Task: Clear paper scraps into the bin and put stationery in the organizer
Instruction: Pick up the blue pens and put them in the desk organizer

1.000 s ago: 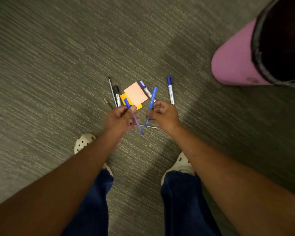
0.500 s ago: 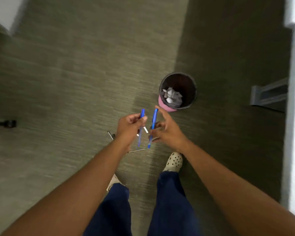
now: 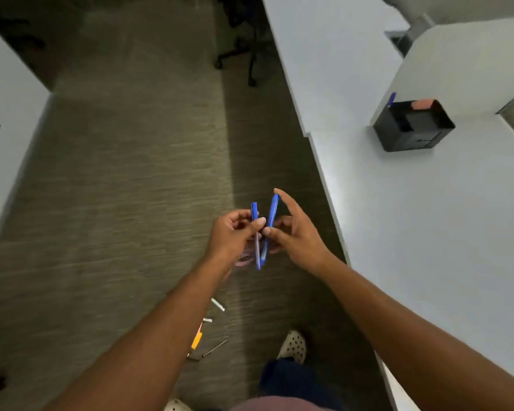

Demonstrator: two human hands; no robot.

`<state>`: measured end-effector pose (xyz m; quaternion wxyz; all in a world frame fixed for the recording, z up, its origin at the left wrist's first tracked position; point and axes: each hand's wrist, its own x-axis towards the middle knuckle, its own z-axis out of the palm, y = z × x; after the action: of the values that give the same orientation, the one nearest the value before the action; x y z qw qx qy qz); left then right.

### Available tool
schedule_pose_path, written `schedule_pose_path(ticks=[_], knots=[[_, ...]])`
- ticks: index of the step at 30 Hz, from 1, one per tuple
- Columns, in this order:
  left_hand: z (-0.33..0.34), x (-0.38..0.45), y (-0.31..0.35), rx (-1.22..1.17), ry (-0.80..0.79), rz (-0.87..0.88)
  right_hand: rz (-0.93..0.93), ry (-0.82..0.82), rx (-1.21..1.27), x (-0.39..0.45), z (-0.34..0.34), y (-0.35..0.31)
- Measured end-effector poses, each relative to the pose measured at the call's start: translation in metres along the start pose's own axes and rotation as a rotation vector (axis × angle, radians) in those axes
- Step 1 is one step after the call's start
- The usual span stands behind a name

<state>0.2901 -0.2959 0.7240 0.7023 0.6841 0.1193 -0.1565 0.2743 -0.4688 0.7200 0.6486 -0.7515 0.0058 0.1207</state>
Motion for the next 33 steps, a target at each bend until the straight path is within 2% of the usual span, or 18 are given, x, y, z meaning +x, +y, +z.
schedule_pose_path(ticks=[6, 13, 21, 28, 33], knots=[[0.093, 0.032, 0.056, 0.013, -0.101, 0.073, -0.065, 0.072, -0.03, 0.006, -0.094, -0.019], [0.163, 0.071, 0.084, 0.075, -0.178, 0.158, -0.079, 0.207, -0.075, 0.02, -0.155, -0.024], [0.224, 0.151, 0.11, 0.124, -0.267, 0.099, -0.03, 0.347, -0.139, 0.07, -0.22, -0.035], [0.261, 0.224, 0.146, 0.211, -0.385, 0.113, 0.013, 0.491, -0.077, 0.122, -0.257, -0.043], [0.277, 0.248, 0.145, 0.231, -0.398, 0.095, 0.058, 0.71, -0.045, 0.136, -0.265, -0.032]])
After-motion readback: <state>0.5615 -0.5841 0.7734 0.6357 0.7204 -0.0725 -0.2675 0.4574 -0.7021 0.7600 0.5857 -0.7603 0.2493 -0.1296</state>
